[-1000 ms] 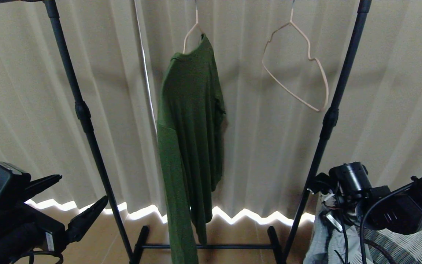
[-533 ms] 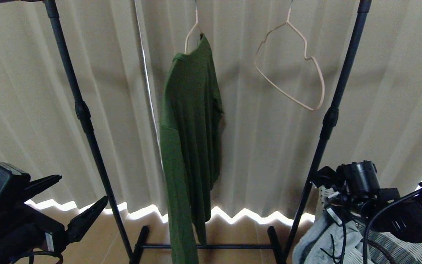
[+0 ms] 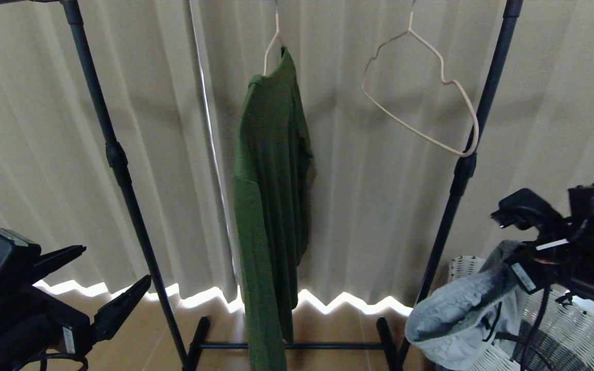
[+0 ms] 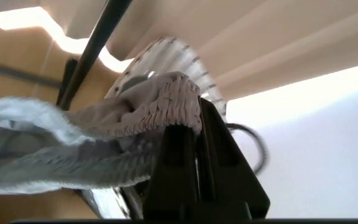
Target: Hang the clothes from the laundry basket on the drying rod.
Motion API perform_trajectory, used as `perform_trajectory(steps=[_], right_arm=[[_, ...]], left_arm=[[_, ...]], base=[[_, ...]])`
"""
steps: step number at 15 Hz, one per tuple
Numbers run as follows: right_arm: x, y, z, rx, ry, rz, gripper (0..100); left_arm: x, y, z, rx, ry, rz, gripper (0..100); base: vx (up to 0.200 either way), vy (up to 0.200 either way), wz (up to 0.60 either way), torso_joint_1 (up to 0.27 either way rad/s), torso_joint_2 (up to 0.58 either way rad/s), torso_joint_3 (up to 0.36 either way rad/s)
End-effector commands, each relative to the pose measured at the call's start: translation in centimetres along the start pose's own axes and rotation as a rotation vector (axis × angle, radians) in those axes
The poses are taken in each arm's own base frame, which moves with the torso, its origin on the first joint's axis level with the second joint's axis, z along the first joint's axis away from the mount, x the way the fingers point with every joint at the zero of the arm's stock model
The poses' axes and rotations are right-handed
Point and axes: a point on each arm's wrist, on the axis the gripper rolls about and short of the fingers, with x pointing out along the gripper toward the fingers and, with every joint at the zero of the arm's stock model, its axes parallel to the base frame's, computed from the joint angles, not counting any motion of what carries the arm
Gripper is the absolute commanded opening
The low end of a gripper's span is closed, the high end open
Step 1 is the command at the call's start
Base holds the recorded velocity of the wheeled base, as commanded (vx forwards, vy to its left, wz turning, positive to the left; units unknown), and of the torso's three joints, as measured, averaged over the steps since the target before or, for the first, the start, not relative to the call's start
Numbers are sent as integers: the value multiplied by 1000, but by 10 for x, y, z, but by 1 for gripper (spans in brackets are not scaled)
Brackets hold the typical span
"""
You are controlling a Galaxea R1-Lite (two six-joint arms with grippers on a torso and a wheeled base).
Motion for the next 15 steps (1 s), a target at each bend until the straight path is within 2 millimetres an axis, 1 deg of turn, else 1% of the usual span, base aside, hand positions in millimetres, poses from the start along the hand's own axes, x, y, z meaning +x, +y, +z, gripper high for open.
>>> perform_trajectory(steps=[1,3,6,9,11,12,13,14,15], right_arm=[[-64,-34,15,82,-193,-42,0],[-69,-36,15,88,-214,-37,0],[-69,-36,18,93,-230,-32,0],[-71,-34,25,84,-268,13,0],[-80,-27,47,72,-354,78,0],[-82,-26,51,72,-373,93,0],[-89,-20,67,63,-444,163,0],[-95,-15,77,67,-490,216,0],[-98,-13,81,74,-510,234,0]], left_arm=[[0,0,0,-2,-2,1,100],[-3,1,1,-3,-13,6,100],[-8,1,0,-5,-27,8,100],[-8,-3,-1,1,-29,-21,100],[-9,-15,2,20,-52,-121,100],[-10,-18,4,24,-68,-150,100],[-12,-27,18,30,-144,-286,100],[-9,-30,30,31,-181,-340,100],[-7,-31,33,33,-186,-358,100]], base=[[-200,0,0,2,7,-2],[-200,0,0,-2,5,2],[-200,0,0,-4,5,6],[0,0,0,0,0,0],[0,0,0,0,0,0],[0,0,0,0,0,0],[0,0,0,0,0,0],[0,0,0,0,0,0],[0,0,0,0,0,0]])
